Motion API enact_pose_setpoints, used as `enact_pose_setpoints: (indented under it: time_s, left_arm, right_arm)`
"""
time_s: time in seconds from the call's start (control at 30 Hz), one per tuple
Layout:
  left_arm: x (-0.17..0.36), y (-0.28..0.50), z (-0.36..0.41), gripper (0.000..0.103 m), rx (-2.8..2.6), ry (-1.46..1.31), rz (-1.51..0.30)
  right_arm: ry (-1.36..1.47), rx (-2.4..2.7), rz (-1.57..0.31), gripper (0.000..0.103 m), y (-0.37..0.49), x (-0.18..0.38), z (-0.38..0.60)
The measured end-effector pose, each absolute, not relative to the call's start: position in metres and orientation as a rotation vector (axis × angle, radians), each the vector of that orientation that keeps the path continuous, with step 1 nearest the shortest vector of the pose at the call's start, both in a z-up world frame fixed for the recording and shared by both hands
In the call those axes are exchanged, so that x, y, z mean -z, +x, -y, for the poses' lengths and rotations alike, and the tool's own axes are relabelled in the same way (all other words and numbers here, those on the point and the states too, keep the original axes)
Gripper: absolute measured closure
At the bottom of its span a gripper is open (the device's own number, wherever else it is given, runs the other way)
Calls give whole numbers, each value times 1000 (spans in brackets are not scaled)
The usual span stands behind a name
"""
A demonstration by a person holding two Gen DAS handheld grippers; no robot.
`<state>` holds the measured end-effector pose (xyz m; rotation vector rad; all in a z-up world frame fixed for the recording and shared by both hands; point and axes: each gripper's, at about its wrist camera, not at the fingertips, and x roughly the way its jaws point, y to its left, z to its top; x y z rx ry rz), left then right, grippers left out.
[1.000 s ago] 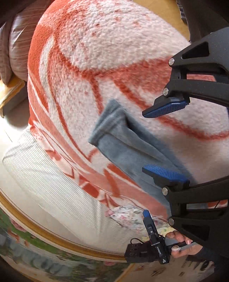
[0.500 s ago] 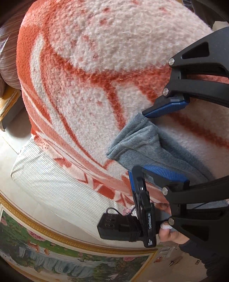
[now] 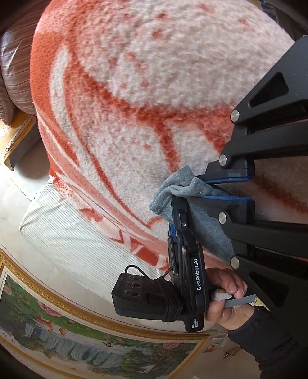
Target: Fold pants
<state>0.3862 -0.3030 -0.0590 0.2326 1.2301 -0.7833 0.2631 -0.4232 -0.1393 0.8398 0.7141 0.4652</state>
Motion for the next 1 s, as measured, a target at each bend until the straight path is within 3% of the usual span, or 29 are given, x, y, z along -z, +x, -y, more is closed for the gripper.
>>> enact_pose_setpoints:
  time_s: [0.3,0.67,1.0]
  left_arm:
    - [19,392,303,91,840,130,-1141]
    - [-45,344,232,92,854,-3,-1004]
    - [-55,281,162,92,793,-139,-938]
  right_arm:
    - [820,-437,-634,94,268,107,449]
    - [788,-594,-543,94,242,44,417]
    - [682,-739,-557,94,202,2,354]
